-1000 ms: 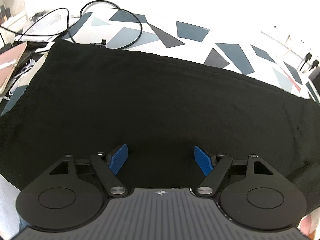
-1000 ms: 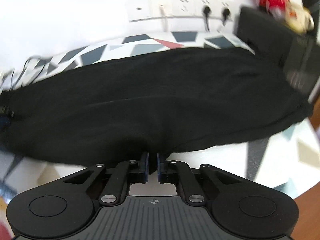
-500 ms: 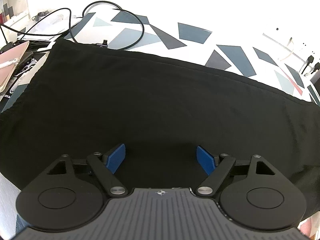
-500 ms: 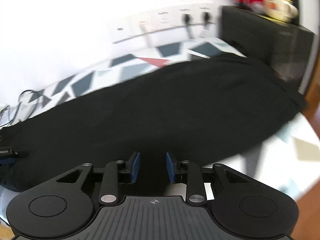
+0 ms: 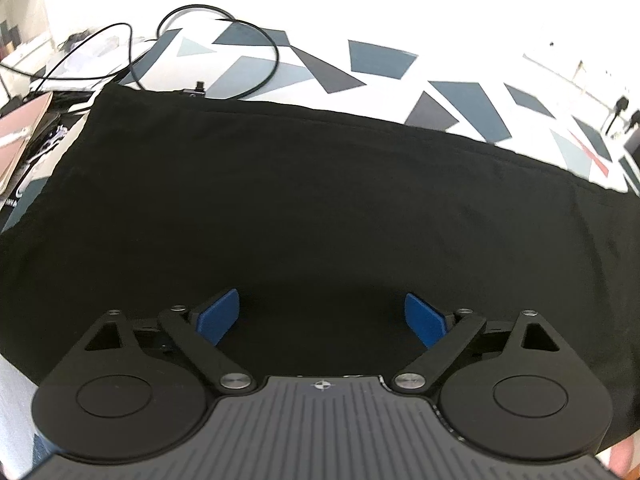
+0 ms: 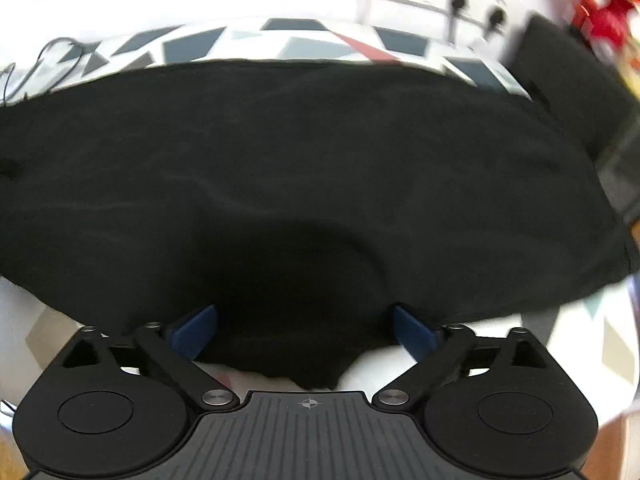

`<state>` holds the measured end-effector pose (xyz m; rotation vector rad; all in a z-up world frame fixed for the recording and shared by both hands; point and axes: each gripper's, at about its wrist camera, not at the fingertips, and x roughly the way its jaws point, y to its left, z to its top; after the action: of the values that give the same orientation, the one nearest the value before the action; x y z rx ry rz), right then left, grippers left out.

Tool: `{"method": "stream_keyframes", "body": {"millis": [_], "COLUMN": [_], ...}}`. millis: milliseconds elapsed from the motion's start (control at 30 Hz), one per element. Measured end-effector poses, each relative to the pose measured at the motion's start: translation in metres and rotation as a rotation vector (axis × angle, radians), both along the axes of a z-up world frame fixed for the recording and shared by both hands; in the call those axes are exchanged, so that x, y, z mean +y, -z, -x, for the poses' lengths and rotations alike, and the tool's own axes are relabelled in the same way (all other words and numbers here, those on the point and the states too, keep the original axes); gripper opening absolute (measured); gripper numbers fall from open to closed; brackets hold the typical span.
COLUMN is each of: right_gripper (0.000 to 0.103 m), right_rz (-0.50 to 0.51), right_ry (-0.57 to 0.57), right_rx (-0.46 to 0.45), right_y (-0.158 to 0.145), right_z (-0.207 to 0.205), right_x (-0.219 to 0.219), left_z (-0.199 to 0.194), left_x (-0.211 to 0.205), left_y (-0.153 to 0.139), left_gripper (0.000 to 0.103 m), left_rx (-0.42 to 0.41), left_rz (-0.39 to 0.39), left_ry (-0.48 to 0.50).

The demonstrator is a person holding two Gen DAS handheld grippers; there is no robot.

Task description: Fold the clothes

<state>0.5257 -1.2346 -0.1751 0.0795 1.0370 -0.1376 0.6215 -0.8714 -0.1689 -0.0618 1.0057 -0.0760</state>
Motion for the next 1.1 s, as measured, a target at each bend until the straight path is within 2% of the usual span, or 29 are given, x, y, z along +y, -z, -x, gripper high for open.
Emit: {"method": "stream_keyframes", "body": {"millis": [67,133,233,267,333,567,733,867,1033,1100], "right_gripper": [0.089,0.089,0.096,0.102,0.102,0.102,0.102,0.102,0.102,0.102], "right_rz": [-0.037,-0.093,-0.151,-0.155,-0.152,-0.172,-0.142,-0.103,-0.027,0.009], "right_ry": [0.088,0.164,0.228,0.242,0.246,0.199,0.159,0.154,0.12,0.109], "right_rx": [-0.006,-0.054,-0.151,-0.18,-0.216,-0.202,-0.168,-0.119,-0.075,-0.066], "right_y": [-0.004,-0.013,-0.03,-0.036,-0.041,-0.041,-0.031,-0.015,-0.003,0.0], "right_z": [0.003,0.006,0.005,0.004,-0.003,-0.026,-0.038,-0.048,-0.054,-0.057], "right_x": [-0.011,-0.018,-0.022,-0.022,-0.021,-0.016,-0.001,0.006,0.018,0.024], "left_z": [-0.001,-0.002,-0.003,-0.003,-0.003,0.005,0.018,0.045,0.088,0.095], "left_x": [-0.003,-0.005,-0.007,-0.007,-0.007,0.003,0.044,0.101,0.169,0.183], "left_y": [0.001,0.001,0.002,0.002,0.001,-0.002,-0.017,-0.03,-0.023,-0.016], "left_gripper": [0.095,0.096,0.096,0.097,0.097,0.097,0.097,0.097,0.097,0.096], "left_rx": [0.004,0.007,0.014,0.015,0.018,0.029,0.006,-0.079,-0.182,-0.186], "left_rz": [-0.013,-0.022,-0.037,-0.037,-0.038,-0.066,0.057,0.184,0.381,0.406], "left_ry": [0.002,-0.001,0.001,0.001,0.001,-0.025,-0.138,-0.337,-0.568,-0.598]}}
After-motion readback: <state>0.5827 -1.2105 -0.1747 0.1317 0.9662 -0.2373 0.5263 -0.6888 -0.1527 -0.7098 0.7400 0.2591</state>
